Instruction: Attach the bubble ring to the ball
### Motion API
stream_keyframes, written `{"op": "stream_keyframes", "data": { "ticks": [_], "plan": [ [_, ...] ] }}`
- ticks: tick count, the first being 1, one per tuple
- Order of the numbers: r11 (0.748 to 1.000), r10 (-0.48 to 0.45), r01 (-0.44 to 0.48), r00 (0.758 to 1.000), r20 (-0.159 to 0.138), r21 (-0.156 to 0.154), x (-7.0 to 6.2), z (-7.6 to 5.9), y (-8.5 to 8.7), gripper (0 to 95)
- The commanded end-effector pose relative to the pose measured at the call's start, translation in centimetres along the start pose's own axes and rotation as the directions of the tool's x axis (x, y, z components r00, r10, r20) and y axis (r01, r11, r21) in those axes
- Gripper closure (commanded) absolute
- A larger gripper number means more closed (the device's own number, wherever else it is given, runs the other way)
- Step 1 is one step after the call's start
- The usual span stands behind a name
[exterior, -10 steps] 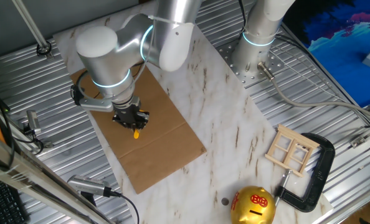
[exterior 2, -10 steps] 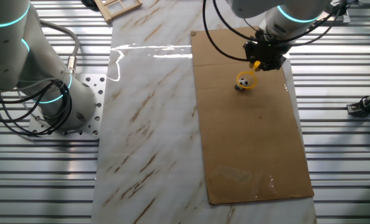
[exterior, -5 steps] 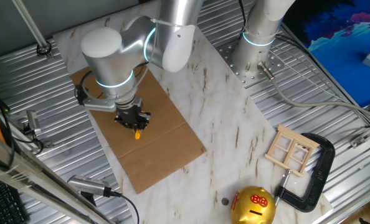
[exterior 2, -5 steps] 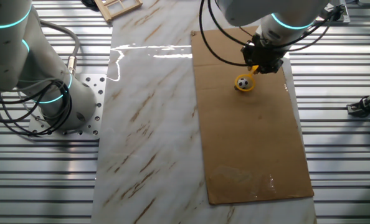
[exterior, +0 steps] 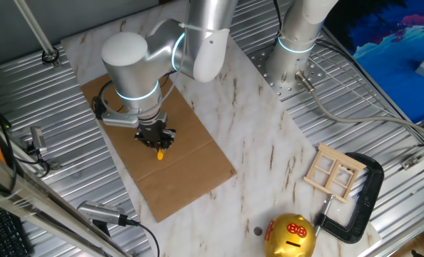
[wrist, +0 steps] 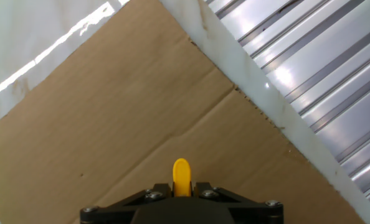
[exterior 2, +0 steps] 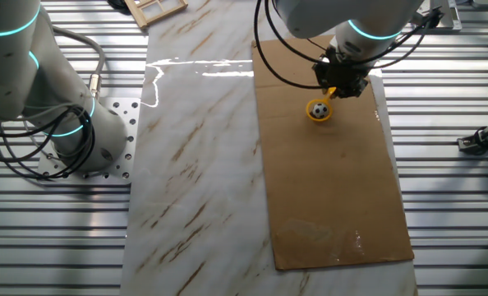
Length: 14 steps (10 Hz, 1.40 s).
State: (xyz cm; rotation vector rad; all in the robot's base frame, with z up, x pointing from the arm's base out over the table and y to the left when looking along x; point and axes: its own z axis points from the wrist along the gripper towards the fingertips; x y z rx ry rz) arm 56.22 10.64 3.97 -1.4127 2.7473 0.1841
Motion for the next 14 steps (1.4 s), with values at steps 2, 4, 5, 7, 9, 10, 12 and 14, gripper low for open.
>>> {"op": "stream_keyframes", "data": {
  "ticks": [2, 4, 5, 7, 9, 10, 12, 14],
  "plan": [
    [1.000, -0.003, 0.003, 1.000, 0.009, 0.002, -0.06, 0.40, -0.31, 95.0],
    [1.000, -0.003, 0.003, 1.000, 0.012, 0.005, -0.13, 0.57, -0.55, 95.0],
    [1.000, -0.003, 0.003, 1.000, 0.014, 0.007, -0.14, 0.61, -0.59, 95.0],
    [1.000, -0.001, 0.001, 1.000, 0.017, 0.009, -0.13, 0.65, -0.61, 95.0],
    [1.000, -0.003, 0.003, 1.000, 0.018, 0.009, -0.15, 0.67, -0.61, 95.0],
    [1.000, -0.004, 0.003, 1.000, 0.020, 0.009, -0.18, 0.69, -0.60, 95.0],
    [1.000, -0.007, 0.007, 1.000, 0.022, 0.011, -0.40, 0.83, -0.50, 95.0],
    [1.000, -0.022, 0.022, 1.000, 0.022, 0.016, -0.58, 0.96, -0.43, 57.0]
  ]
}}
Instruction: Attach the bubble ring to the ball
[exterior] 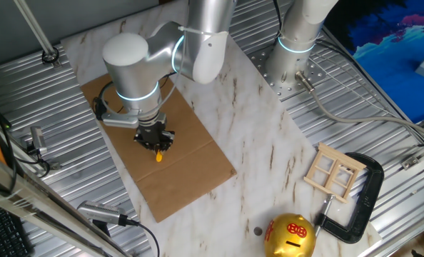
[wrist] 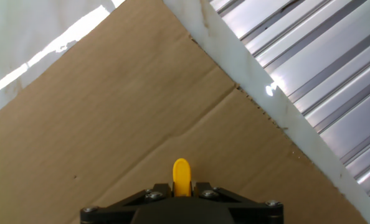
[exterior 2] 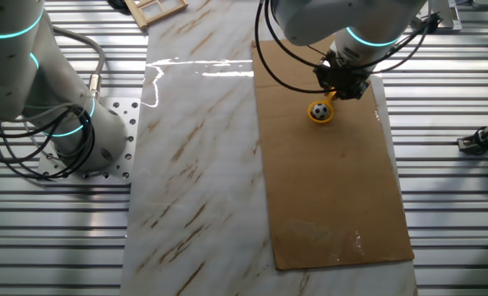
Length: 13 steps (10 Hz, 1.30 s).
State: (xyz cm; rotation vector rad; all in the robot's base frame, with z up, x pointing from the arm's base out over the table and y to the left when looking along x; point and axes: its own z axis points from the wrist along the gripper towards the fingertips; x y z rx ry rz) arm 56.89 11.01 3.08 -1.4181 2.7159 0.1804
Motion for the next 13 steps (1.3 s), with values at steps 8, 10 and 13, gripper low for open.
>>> {"op": "stream_keyframes", "data": {
  "ticks": [8, 10, 13],
  "plan": [
    [0.999, -0.050, 0.050, 0.998, -0.025, 0.011, 1.3, -1.7, -0.1, 57.0],
    [0.999, -0.045, 0.046, 0.998, -0.051, 0.013, 1.3, -1.7, -0.1, 76.0],
    [0.997, 0.070, -0.072, 0.994, -0.084, -0.009, 1.3, -1.7, -0.1, 95.0]
  ]
}}
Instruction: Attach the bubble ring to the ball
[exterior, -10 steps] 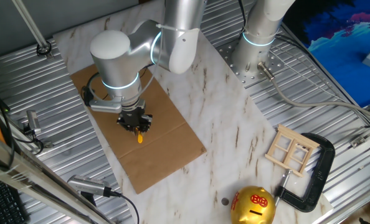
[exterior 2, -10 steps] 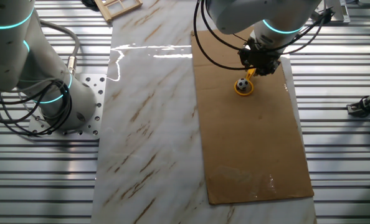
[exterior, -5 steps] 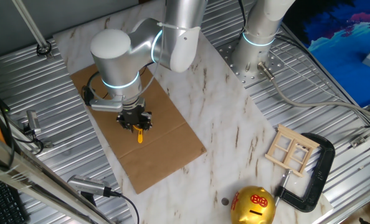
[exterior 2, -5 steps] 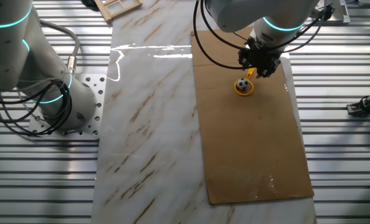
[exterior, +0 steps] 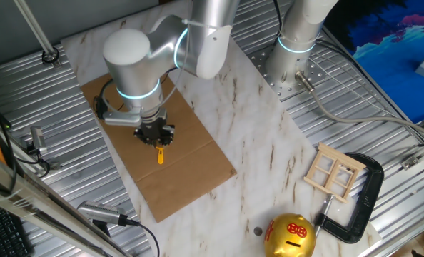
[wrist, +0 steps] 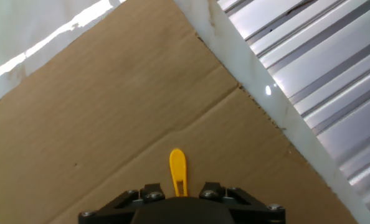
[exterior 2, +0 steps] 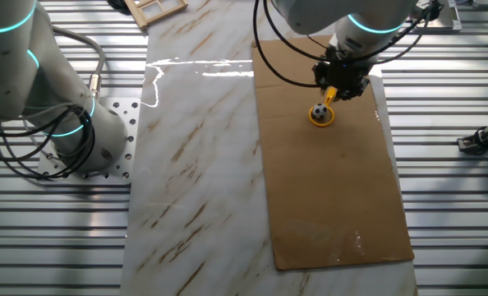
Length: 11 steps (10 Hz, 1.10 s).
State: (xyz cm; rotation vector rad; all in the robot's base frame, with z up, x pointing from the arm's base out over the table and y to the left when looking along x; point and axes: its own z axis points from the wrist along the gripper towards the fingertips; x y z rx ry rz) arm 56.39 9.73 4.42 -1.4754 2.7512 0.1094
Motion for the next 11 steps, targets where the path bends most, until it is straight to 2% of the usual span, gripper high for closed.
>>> {"op": "stream_keyframes", "data": {
  "ticks": [1, 3, 8, 9, 11],
  "plan": [
    [0.994, 0.103, -0.103, 0.995, -0.019, -0.028, 0.1, -0.2, 0.1, 95.0],
    [0.994, 0.103, -0.103, 0.995, -0.016, -0.036, 0.1, -0.2, 0.1, 95.0],
    [0.996, 0.083, -0.085, 0.996, -0.040, -0.037, 0.1, -0.2, 0.1, 95.0],
    [0.999, 0.043, -0.044, 0.998, -0.053, -0.019, 0.4, -0.6, -0.5, 95.0],
    [1.000, -0.006, 0.005, 0.999, -0.053, -0.023, 1.4, -1.6, -3.1, 95.0]
  ]
}}
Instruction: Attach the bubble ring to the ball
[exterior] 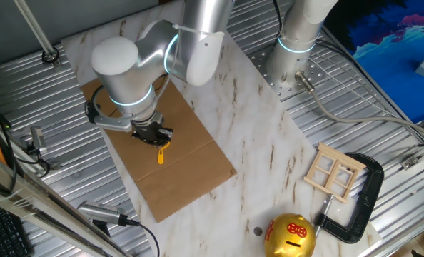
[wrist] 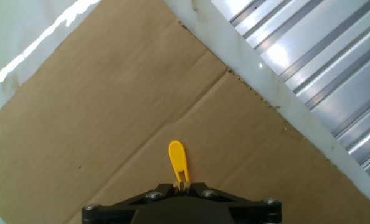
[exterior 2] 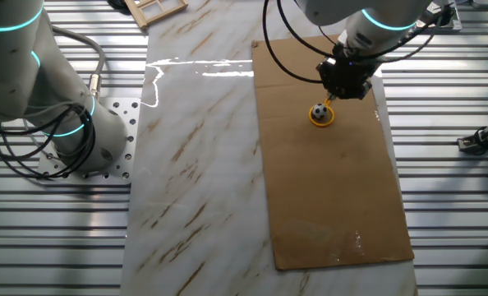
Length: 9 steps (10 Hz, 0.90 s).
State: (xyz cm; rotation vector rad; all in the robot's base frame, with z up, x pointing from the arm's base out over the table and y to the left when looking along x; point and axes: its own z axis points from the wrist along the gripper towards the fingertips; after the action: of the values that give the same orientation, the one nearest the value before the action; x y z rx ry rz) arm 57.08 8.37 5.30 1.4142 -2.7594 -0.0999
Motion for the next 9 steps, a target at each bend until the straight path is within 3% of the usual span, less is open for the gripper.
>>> {"op": "stream_keyframes", "data": {
  "ticks": [1, 3, 5, 9],
  "plan": [
    [0.997, -0.079, 0.079, 0.997, -0.001, -0.003, 1.8, -0.8, -3.7, 95.0],
    [0.990, -0.139, 0.139, 0.990, 0.004, -0.009, 4.2, -0.7, -6.7, 95.0],
    [0.984, -0.176, 0.176, 0.984, 0.000, -0.010, 5.6, -0.9, -8.3, 95.0],
    [0.994, -0.103, 0.102, 0.995, -0.011, -0.027, 5.8, -1.0, -8.2, 95.0]
  ]
}}
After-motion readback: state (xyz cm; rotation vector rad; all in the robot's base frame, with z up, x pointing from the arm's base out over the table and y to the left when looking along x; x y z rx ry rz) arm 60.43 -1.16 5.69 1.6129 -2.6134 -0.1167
